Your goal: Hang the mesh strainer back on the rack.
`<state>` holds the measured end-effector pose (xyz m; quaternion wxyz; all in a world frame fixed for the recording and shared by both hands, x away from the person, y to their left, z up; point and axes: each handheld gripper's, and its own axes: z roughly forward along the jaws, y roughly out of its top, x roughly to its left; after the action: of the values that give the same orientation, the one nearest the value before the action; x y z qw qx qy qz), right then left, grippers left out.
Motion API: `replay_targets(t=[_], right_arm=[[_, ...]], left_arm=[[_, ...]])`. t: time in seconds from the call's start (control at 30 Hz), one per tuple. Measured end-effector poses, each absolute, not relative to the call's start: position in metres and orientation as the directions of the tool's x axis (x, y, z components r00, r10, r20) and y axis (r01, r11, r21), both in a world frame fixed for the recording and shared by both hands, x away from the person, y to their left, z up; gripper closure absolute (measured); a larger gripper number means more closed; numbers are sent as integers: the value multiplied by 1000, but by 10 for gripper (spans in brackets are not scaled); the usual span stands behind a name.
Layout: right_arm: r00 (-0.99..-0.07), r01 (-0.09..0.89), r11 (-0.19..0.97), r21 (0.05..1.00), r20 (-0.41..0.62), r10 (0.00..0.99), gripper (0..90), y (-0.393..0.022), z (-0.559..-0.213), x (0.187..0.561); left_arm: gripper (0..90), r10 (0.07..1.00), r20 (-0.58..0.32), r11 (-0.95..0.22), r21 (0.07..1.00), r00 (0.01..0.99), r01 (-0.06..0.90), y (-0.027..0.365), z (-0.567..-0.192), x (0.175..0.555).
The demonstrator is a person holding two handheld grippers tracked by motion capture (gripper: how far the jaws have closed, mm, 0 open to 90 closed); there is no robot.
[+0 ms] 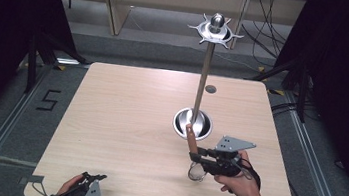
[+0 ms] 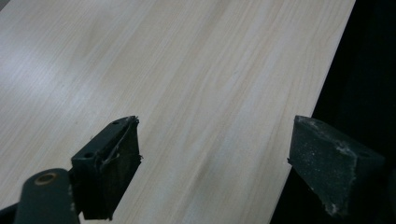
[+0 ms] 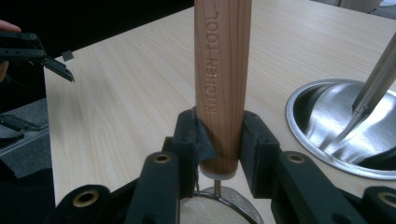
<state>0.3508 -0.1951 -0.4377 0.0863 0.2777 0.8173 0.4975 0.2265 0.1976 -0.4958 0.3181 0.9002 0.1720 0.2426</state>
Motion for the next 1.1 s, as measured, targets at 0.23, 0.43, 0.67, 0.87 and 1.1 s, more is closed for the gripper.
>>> replay_targets(t=[0.23, 0.43, 0.67, 0.87, 1.1], right_arm=[[-826, 375, 334, 865, 148, 545, 709, -196, -428, 357], [-823, 334, 306, 891, 118, 555, 709, -197, -414, 365], [-824, 304, 279, 911, 104, 557, 709, -198, -392, 377], [-811, 289, 240, 927, 104, 575, 710, -200, -380, 383], [-810, 274, 215, 937, 104, 577, 710, -204, -366, 391]], left_arm=[[158, 470, 319, -734, 660, 823, 163, 198, -496, 227], [158, 468, 322, -739, 654, 823, 164, 198, -495, 227], [158, 473, 333, -745, 646, 816, 167, 198, -496, 227], [158, 473, 319, -739, 651, 821, 173, 198, -496, 227], [158, 471, 314, -739, 651, 825, 174, 198, -496, 227]])
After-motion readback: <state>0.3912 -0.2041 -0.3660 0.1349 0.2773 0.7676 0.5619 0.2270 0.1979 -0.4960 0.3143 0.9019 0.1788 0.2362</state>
